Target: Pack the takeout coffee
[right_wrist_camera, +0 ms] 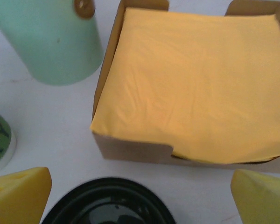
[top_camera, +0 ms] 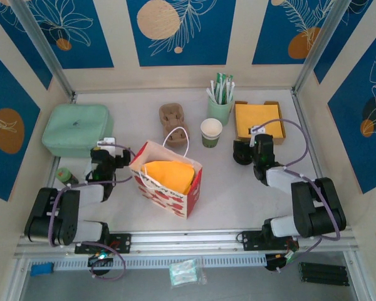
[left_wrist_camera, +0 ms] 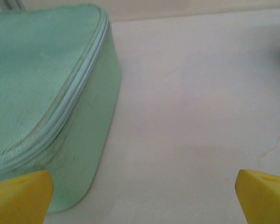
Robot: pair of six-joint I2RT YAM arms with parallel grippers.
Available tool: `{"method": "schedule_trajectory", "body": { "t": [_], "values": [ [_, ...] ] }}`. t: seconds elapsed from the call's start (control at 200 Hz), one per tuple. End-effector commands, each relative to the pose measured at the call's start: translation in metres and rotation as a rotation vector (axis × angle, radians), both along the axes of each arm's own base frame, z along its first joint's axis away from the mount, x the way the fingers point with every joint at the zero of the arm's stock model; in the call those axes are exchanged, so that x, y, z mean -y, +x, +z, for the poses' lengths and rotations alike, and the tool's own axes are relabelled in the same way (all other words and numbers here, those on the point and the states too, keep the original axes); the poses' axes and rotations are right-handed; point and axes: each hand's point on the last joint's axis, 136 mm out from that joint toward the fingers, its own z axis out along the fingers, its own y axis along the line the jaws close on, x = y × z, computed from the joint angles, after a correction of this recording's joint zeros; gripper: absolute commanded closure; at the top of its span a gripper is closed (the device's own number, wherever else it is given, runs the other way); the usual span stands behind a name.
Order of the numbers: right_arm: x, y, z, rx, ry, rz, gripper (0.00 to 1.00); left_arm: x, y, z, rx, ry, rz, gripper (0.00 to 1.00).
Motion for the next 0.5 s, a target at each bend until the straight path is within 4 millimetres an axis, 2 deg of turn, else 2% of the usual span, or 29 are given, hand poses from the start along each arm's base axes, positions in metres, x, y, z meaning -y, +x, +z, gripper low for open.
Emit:
{"method": "schedule_trajectory", "body": {
  "t": [0.0, 0.155, 0.325, 0.495],
  "values": [
    [-0.016, 0.008, 0.025, 0.182, 0.010, 0.108, 0.01, 0.010, 0.011, 0.020, 0.112, 0.003, -0.079, 0.01],
    [-0.011, 0.007, 0.020, 0.214, 0.036, 0.109, 0.01, 0.015, 0.017, 0.009, 0.106, 0.009, -0.110, 0.01],
    [0.004, 0.006, 0.010, 0.210, 0.093, 0.067, 0.01, 0.021, 0.023, -0.003, 0.089, 0.014, -0.140, 0.01],
    [0.003, 0.014, 0.005, 0.183, 0.094, 0.068, 0.01, 0.026, 0.032, -0.008, 0.029, 0.016, -0.170, 0.01]
  ]
}}
